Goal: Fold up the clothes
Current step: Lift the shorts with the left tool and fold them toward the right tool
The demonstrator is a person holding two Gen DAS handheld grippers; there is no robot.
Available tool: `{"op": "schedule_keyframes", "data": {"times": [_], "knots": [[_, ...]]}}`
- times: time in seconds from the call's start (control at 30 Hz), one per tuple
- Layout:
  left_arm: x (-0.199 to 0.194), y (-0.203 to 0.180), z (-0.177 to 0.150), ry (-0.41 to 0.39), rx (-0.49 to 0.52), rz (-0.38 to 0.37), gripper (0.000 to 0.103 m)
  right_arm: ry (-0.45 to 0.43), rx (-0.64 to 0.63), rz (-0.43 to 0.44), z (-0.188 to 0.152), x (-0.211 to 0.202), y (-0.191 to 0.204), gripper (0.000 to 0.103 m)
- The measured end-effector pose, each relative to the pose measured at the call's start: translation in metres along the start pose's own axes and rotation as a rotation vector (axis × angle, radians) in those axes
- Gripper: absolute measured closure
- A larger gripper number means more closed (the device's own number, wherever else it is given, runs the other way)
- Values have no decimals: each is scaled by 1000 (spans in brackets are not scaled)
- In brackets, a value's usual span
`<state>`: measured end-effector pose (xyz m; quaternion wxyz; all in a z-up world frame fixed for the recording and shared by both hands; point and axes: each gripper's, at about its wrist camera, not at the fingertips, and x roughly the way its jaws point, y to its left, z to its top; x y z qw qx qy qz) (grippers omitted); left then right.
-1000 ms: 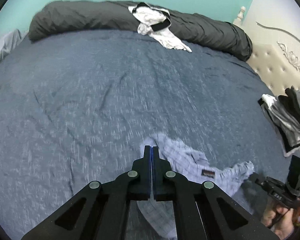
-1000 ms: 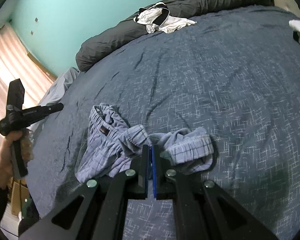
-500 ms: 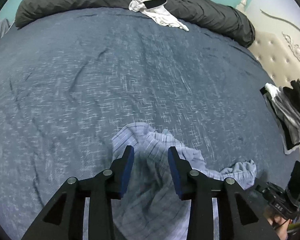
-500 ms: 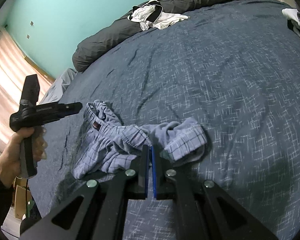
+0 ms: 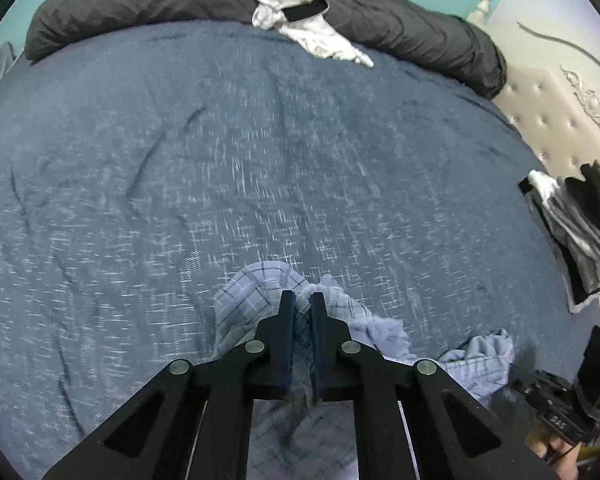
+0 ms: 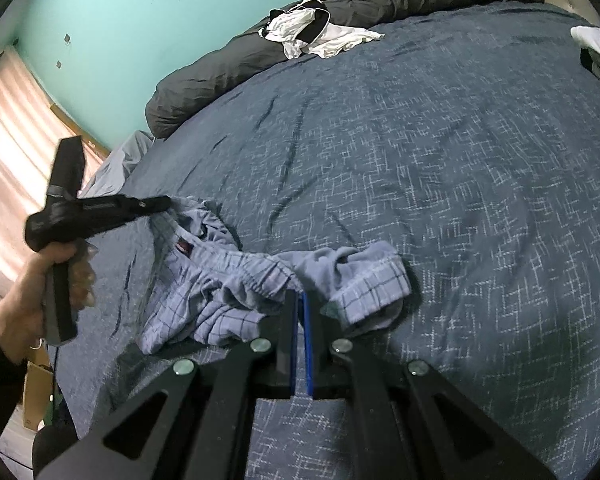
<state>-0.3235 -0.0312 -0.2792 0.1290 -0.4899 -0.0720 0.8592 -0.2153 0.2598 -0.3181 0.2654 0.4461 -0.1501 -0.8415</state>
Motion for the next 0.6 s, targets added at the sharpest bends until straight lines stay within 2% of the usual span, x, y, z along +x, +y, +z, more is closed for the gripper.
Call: {"op": "schedule_keyframes", "data": {"times": [0.17,0.47,0.6], "knots": [[-46,6,-6,-60,11,0,96,3,-71,-29,-1,-9,15,101],[-128,4,-25,-146,26,-5,96,12,-186,-15,-1,-45,63,101],[-163,4,-36,-177,12,-3,96,80,-267,-6,-2,-55,89,101]]}}
